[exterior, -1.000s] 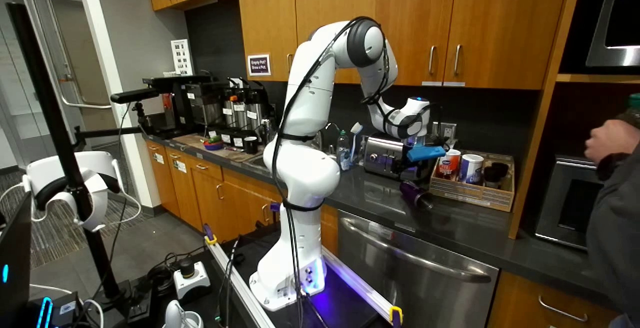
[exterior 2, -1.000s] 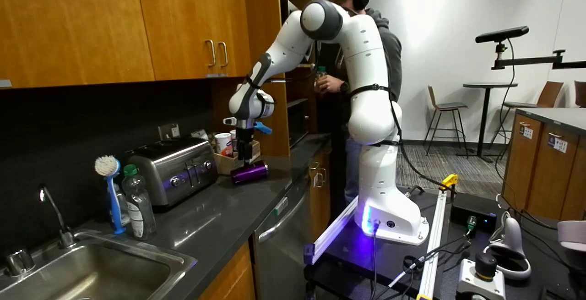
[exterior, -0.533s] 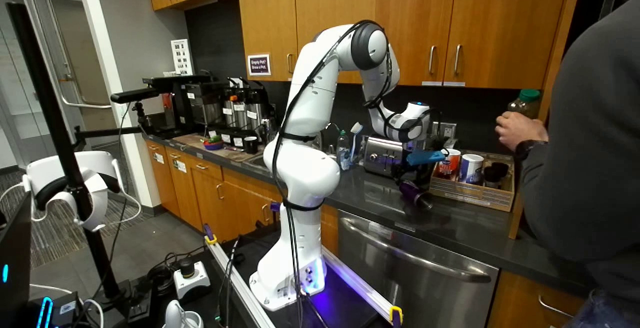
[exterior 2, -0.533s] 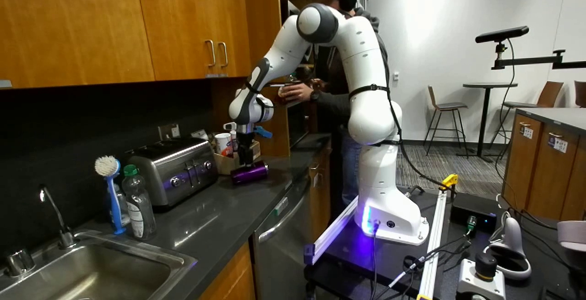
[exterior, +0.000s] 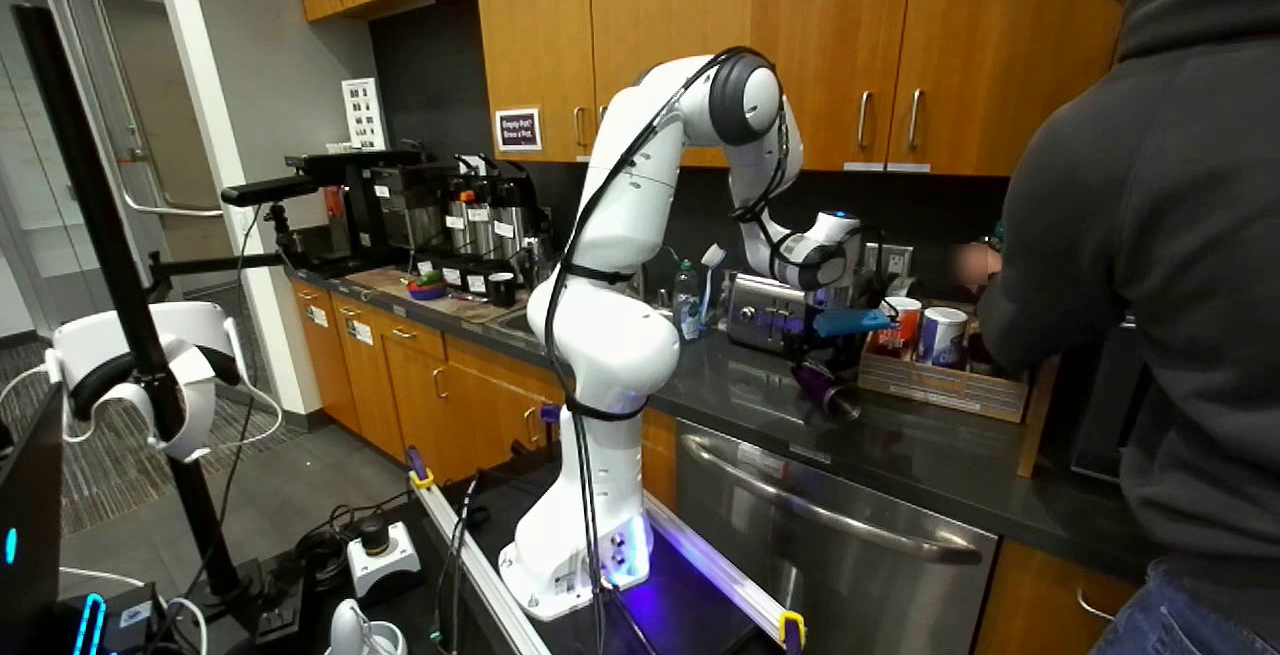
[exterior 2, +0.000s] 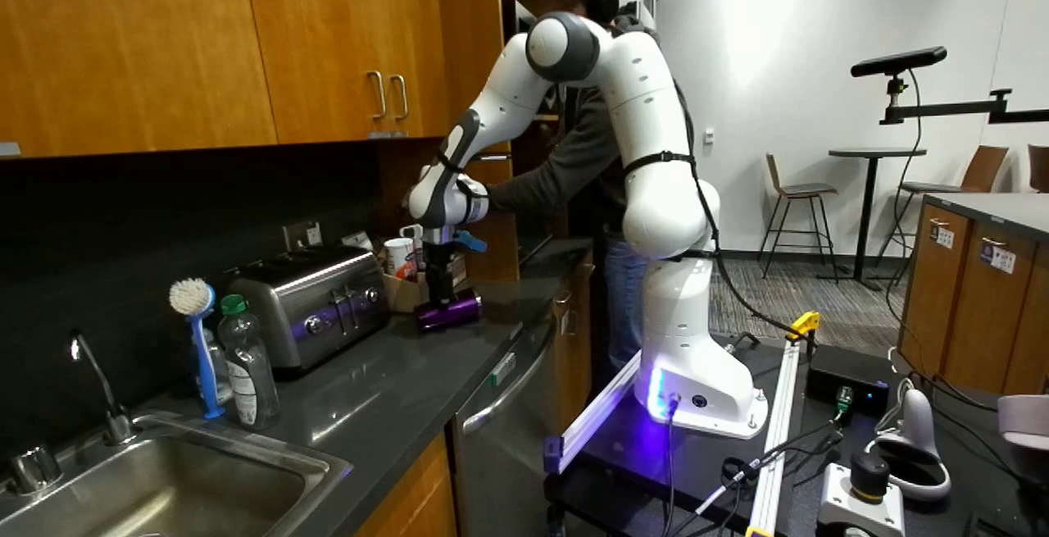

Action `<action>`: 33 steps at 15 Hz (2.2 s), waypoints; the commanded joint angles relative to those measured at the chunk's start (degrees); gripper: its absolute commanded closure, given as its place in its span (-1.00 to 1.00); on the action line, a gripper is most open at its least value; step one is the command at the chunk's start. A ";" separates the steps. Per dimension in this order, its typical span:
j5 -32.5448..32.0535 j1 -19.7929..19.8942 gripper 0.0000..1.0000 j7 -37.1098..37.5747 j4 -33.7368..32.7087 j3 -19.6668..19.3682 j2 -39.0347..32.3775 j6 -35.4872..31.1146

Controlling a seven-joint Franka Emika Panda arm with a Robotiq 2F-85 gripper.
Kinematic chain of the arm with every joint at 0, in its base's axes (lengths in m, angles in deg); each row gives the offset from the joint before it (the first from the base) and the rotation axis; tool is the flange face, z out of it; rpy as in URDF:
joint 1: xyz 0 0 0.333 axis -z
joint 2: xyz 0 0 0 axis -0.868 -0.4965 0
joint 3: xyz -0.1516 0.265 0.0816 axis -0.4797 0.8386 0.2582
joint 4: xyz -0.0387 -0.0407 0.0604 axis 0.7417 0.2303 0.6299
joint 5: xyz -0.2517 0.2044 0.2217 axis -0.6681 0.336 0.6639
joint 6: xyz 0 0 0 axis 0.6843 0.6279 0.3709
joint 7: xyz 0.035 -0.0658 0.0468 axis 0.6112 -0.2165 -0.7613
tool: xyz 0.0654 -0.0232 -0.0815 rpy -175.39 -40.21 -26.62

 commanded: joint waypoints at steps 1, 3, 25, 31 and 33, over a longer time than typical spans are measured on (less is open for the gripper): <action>-2.29 0.97 -1.00 1.81 -1.01 0.81 -0.95 0.17; -2.99 0.87 -1.00 2.24 -1.12 0.71 -1.23 0.11; -22.33 -2.82 -0.15 16.05 2.25 -3.79 1.59 -3.13; -35.58 -3.91 -0.15 26.82 3.31 -4.97 3.99 -1.61; -40.10 -4.74 -0.15 31.08 3.59 -5.70 4.61 -0.86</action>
